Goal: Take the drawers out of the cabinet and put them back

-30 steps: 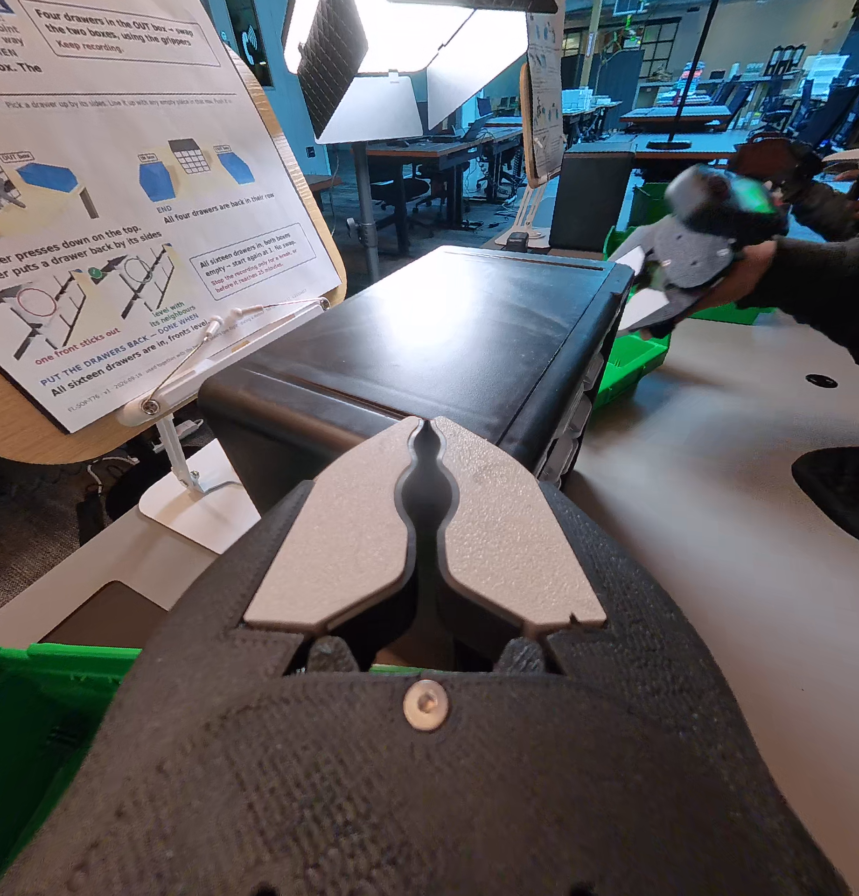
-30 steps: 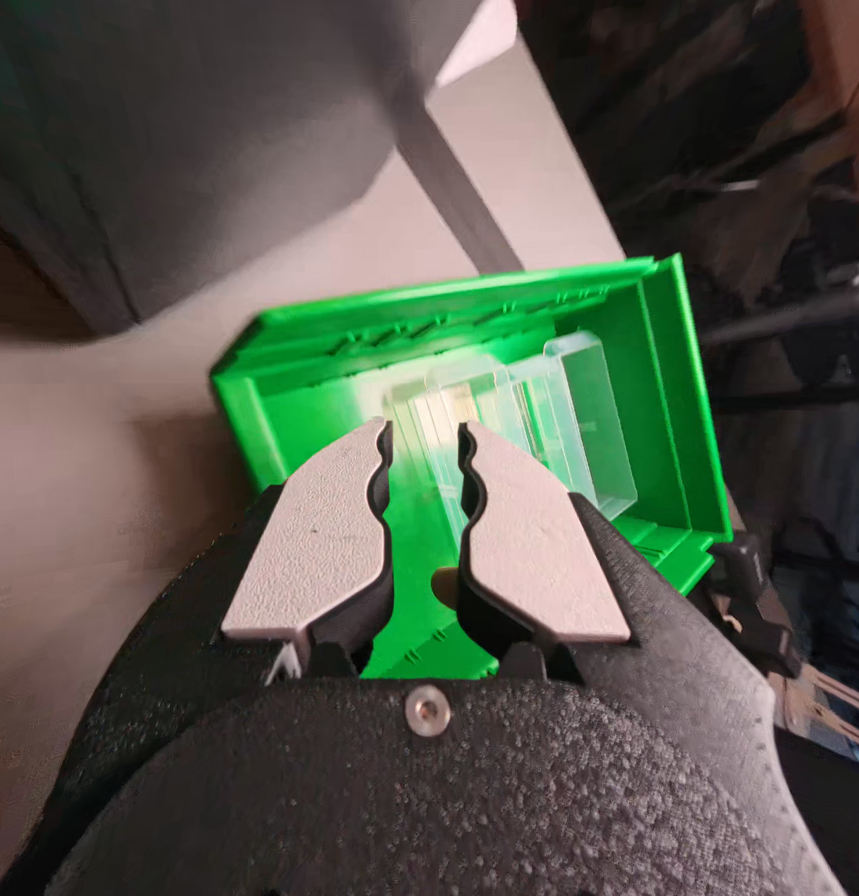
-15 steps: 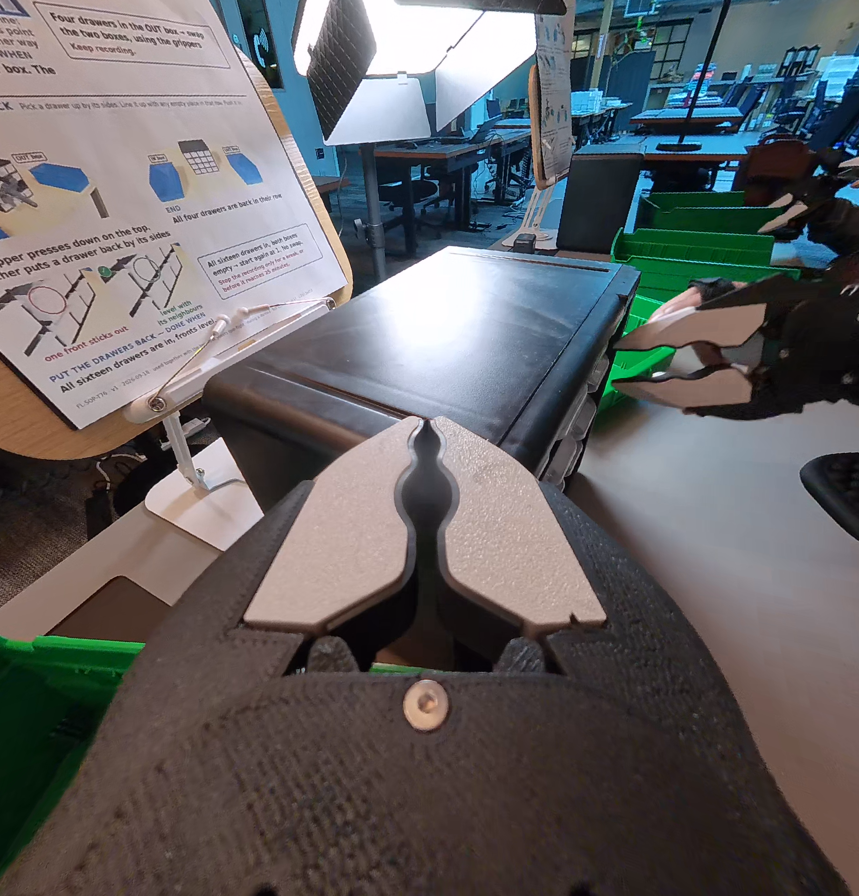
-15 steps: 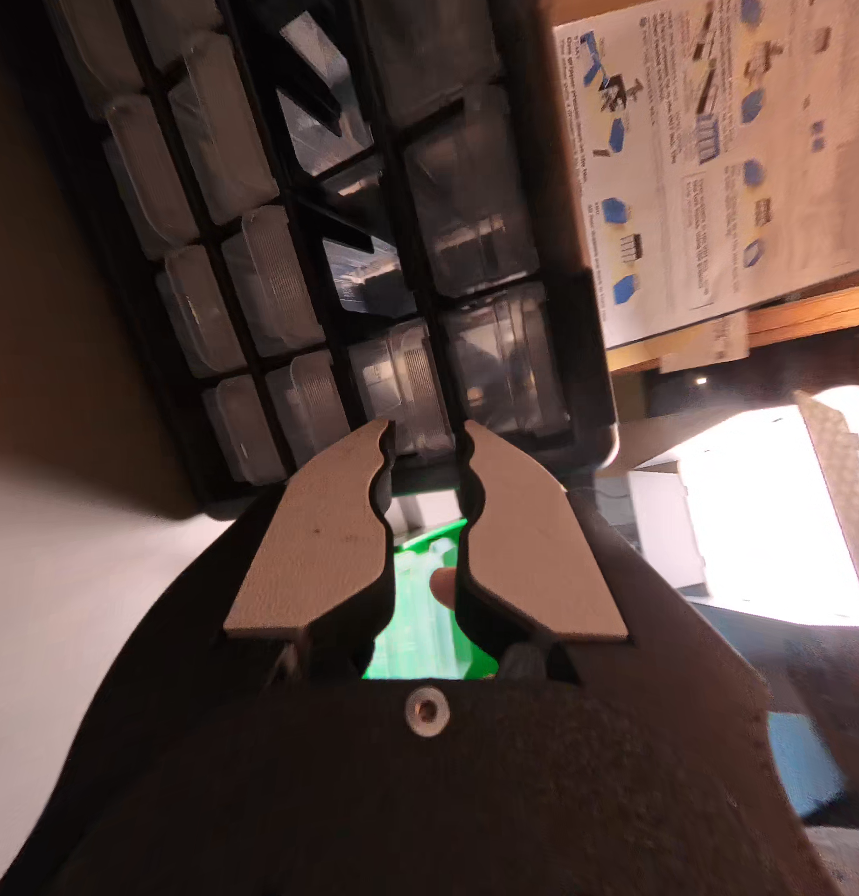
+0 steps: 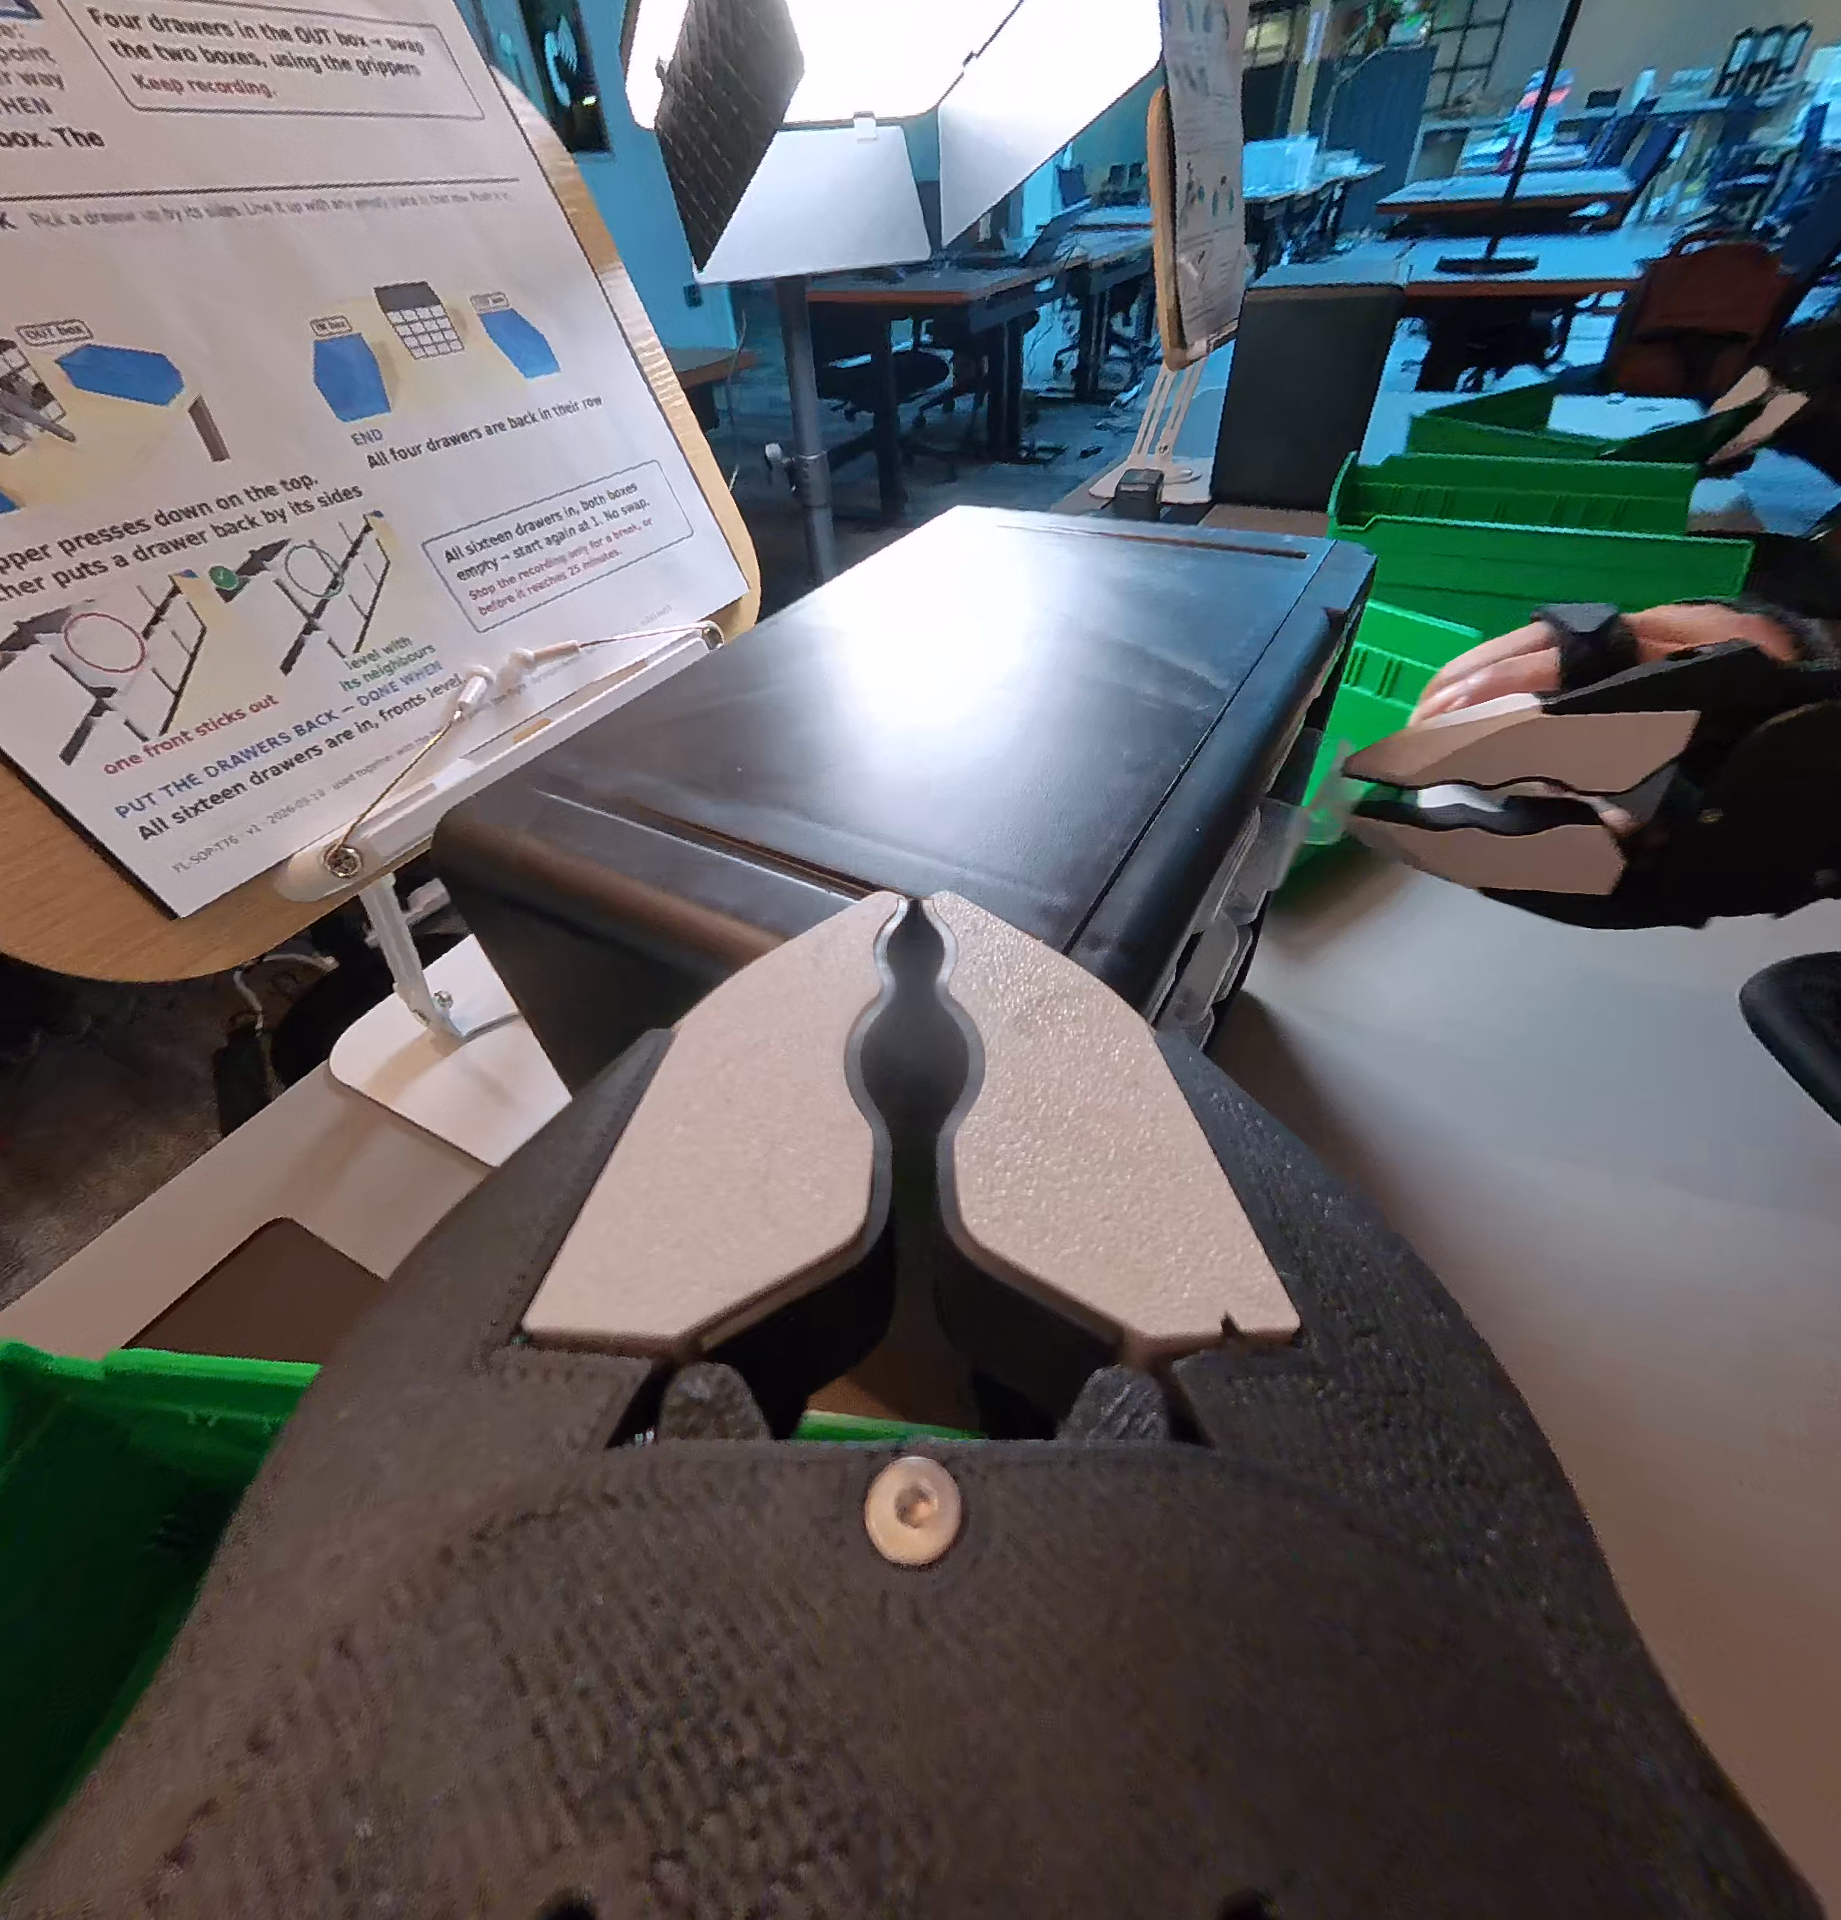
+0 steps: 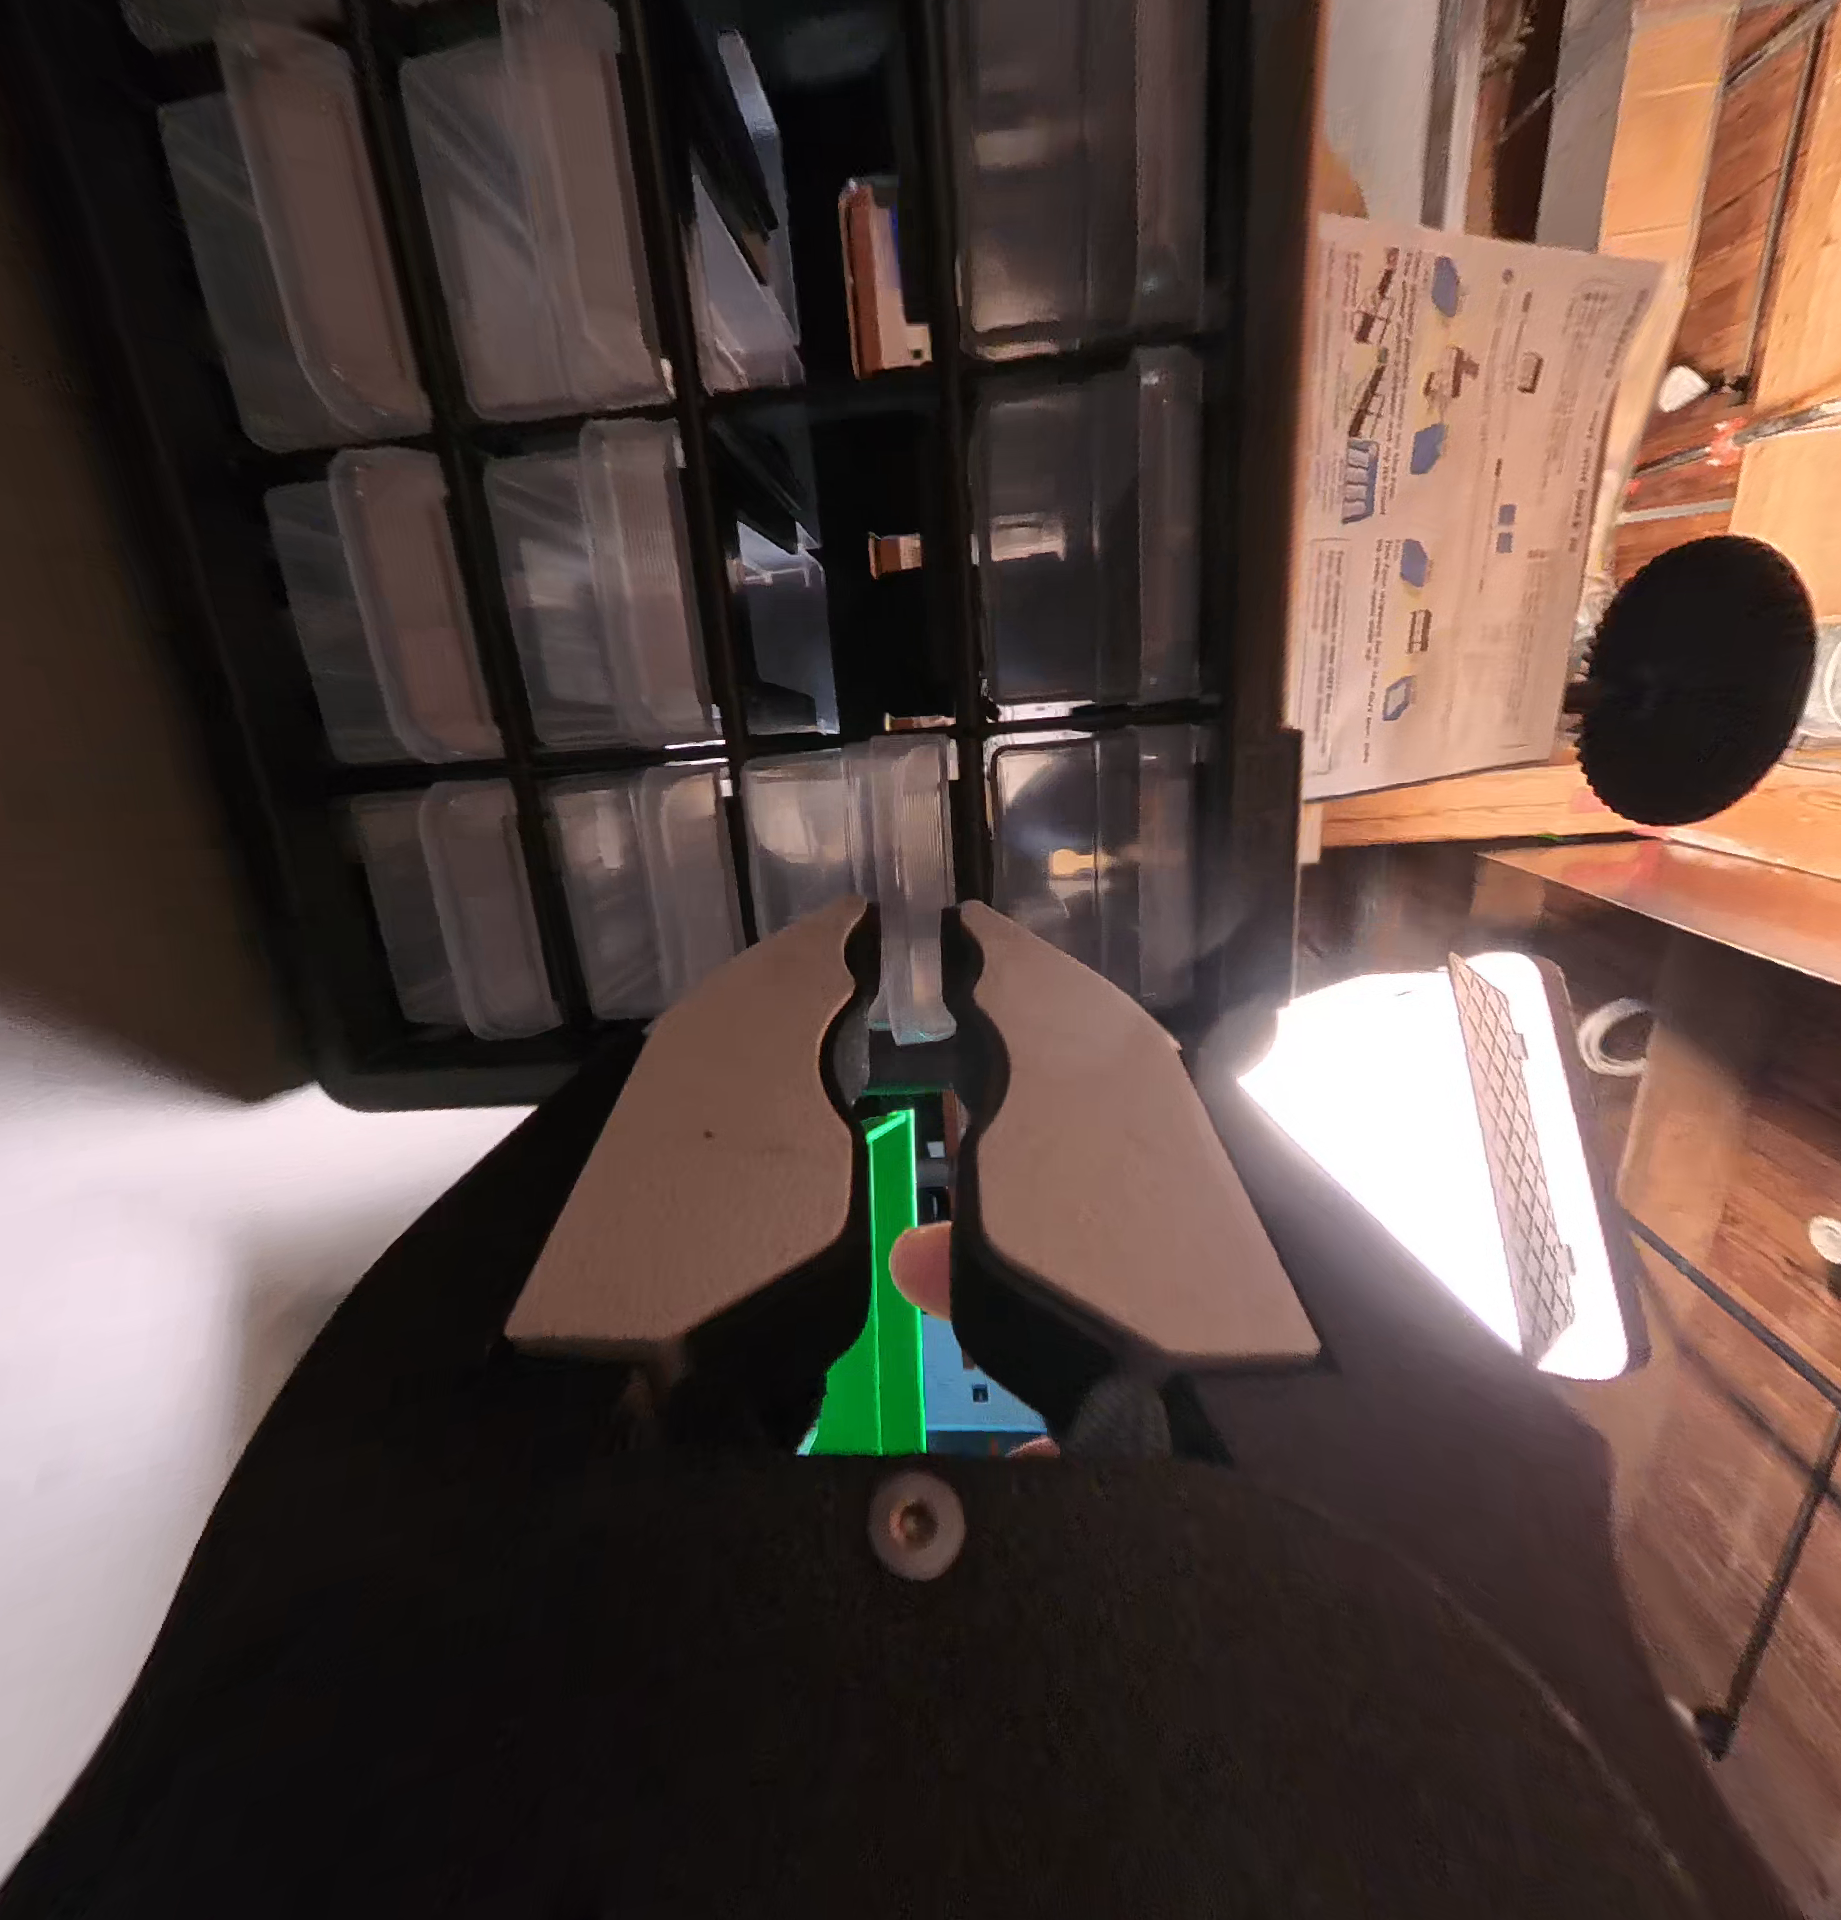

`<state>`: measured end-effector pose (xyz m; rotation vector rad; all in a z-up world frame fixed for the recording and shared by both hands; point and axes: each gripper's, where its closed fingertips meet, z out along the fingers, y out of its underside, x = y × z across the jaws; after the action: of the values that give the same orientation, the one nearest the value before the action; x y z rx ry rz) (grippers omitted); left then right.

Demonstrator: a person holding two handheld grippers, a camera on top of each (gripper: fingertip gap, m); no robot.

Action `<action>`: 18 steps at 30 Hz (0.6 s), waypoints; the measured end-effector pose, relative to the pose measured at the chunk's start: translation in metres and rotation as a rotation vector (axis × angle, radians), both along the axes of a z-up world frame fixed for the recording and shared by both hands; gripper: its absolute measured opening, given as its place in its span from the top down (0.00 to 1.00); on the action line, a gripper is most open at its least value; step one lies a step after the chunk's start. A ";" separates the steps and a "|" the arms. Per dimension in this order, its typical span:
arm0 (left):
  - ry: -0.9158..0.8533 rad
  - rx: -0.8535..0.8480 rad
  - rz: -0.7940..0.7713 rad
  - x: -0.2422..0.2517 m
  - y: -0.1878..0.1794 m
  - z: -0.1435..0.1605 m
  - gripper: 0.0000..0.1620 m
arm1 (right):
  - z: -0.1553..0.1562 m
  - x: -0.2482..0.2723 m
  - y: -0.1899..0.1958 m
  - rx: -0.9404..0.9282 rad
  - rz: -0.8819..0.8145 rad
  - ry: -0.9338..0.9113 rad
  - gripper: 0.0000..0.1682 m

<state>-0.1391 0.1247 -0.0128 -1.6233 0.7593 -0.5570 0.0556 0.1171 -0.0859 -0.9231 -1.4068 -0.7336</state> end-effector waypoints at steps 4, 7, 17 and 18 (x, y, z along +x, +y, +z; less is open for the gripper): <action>0.069 -0.005 0.040 0.000 0.000 -0.001 1.00 | -0.001 0.005 -0.023 -0.080 0.053 -0.041 0.94; 0.099 -0.019 0.058 0.000 0.001 -0.001 1.00 | -0.002 0.007 -0.039 -0.149 0.096 -0.071 0.93; 0.108 -0.035 0.077 0.000 0.001 -0.001 1.00 | 0.002 0.013 -0.038 -0.245 0.147 -0.044 0.83; 0.102 -0.037 0.076 0.000 0.001 -0.001 1.00 | 0.000 0.013 -0.036 -0.254 0.147 -0.050 0.81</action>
<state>-0.1395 0.1252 -0.0141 -1.7176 0.7627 -0.4383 0.0691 0.0816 -0.0855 -0.9886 -1.6195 -0.4773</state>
